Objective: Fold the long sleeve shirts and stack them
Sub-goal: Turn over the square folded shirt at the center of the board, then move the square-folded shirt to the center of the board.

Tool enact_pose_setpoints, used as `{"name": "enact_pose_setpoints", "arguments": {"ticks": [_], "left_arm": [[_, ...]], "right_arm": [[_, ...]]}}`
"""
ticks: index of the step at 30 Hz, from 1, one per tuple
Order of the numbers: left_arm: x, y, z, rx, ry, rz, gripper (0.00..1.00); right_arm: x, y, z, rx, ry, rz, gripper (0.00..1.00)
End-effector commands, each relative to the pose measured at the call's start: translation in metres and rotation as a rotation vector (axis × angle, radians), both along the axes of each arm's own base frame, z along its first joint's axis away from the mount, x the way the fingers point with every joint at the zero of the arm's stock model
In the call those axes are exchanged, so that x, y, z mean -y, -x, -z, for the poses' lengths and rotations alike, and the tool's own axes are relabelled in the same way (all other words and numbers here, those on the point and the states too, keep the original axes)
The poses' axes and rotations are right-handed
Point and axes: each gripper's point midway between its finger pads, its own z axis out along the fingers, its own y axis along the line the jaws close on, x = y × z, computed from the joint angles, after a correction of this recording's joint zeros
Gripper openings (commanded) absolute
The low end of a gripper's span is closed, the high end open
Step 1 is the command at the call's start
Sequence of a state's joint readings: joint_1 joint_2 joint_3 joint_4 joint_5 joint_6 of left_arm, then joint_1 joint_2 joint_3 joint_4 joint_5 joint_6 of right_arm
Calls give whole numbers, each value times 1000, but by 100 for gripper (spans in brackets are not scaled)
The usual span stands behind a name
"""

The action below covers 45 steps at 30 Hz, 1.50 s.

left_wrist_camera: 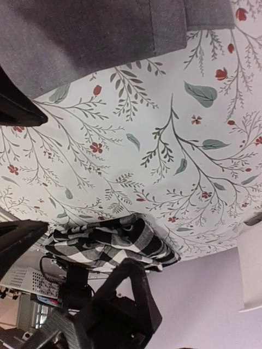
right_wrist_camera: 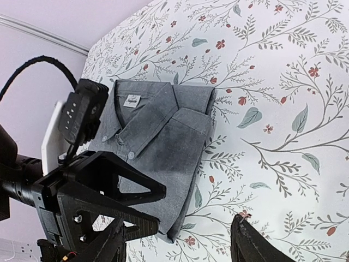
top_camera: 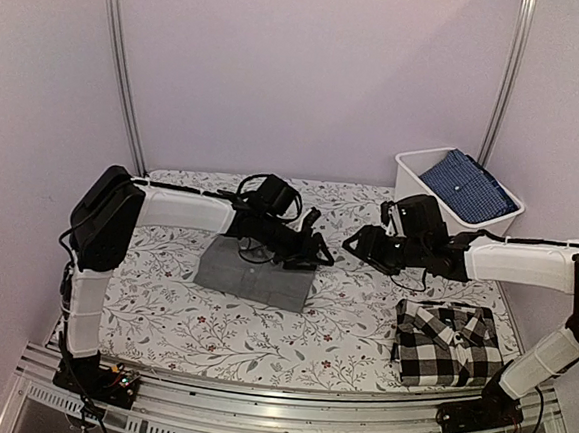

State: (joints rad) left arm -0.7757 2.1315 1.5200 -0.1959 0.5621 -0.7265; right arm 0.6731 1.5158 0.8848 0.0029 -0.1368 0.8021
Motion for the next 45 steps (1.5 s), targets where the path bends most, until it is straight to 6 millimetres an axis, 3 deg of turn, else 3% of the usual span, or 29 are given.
{"name": "enact_pose_setpoints", "arguments": {"ticks": [1, 3, 6, 12, 15, 17, 23, 28, 32, 38, 41, 45], "left_arm": [[-25, -54, -73, 208, 26, -147, 59], [-47, -61, -80, 229, 3, -186, 59], [-94, -71, -72, 219, -43, -254, 59], [-202, -83, -32, 167, -154, -366, 58], [-238, -83, -17, 143, -180, -398, 59], [-252, -82, -9, 119, -175, -404, 62], [-260, -79, 14, 51, -133, -366, 65], [-262, -75, 36, 4, -143, -367, 64], [-260, -70, 47, -18, -143, -370, 64], [-244, -56, 61, -63, -140, -356, 60], [-231, -46, 62, -81, -121, -351, 53], [-214, -36, 57, -96, -86, -344, 30]], "right_arm": [[-5, 2, 15, -28, 89, -39, 64], [-15, -1, 18, -27, 94, -61, 64], [-33, -8, 23, -31, 109, -95, 64], [-58, -26, 58, -74, 173, -138, 62], [-66, -31, 73, -94, 188, -154, 62], [-73, -34, 76, -98, 189, -165, 62], [-88, -38, 96, -125, 237, -196, 60], [-86, -35, 114, -154, 281, -192, 60], [-80, -33, 127, -183, 318, -185, 60], [-92, -33, 135, -196, 352, -210, 60], [-101, -35, 139, -198, 377, -227, 55], [-109, -35, 140, -203, 383, -249, 36]]}}
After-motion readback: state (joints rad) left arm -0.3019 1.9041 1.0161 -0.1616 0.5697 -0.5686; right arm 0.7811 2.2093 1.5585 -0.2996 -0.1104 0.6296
